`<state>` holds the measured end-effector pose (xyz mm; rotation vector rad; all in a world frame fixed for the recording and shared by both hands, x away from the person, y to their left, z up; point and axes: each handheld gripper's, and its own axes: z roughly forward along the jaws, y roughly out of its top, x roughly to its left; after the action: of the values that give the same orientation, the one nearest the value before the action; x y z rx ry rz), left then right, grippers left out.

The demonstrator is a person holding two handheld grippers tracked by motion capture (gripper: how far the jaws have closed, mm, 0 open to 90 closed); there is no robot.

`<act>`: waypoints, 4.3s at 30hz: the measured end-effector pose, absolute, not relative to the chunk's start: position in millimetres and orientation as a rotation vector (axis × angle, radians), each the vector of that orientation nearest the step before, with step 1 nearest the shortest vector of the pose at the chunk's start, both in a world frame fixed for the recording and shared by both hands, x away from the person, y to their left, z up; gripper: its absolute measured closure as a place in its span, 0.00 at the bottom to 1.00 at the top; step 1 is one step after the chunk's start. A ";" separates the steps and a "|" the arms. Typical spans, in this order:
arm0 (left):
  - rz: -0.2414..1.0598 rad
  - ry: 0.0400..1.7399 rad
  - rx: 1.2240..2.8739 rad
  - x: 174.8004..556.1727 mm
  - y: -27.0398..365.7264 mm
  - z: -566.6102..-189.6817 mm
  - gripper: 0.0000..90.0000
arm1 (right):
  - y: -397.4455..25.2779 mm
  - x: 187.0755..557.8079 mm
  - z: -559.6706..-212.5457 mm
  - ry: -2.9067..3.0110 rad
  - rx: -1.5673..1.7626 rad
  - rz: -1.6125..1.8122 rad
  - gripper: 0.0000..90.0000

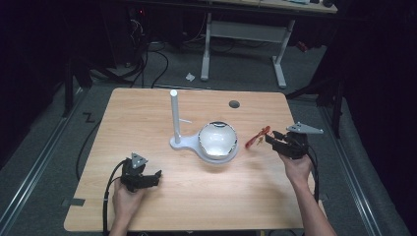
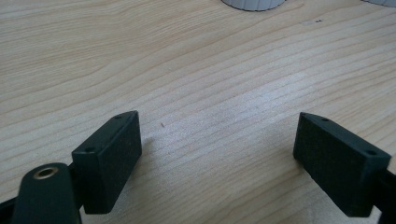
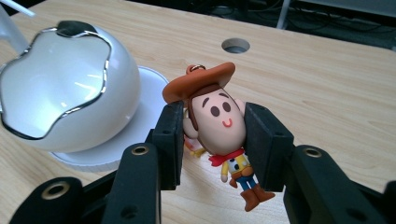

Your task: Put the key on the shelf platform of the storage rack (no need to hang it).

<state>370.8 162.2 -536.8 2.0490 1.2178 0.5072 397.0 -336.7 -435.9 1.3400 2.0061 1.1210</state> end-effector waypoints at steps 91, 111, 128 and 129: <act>0.507 1.218 2.047 370.7 162.2 -536.9 0.17 | -205.5 428.7 -419.1 2.369 1.050 1.211 0.66; 0.507 1.217 2.050 370.7 162.4 -536.8 0.17 | -198.5 449.5 -448.6 2.391 1.141 1.066 0.65; 0.507 1.217 2.050 370.7 162.3 -536.8 0.17 | -203.0 443.2 -438.1 2.332 1.116 1.096 0.54; 0.507 1.217 2.050 370.7 162.3 -536.8 0.17 | -204.3 442.4 -436.2 2.325 1.116 1.104 0.54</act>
<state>370.7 162.3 -536.8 2.0502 1.2174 0.5070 442.4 -204.3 -436.2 1.1162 2.3250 1.1042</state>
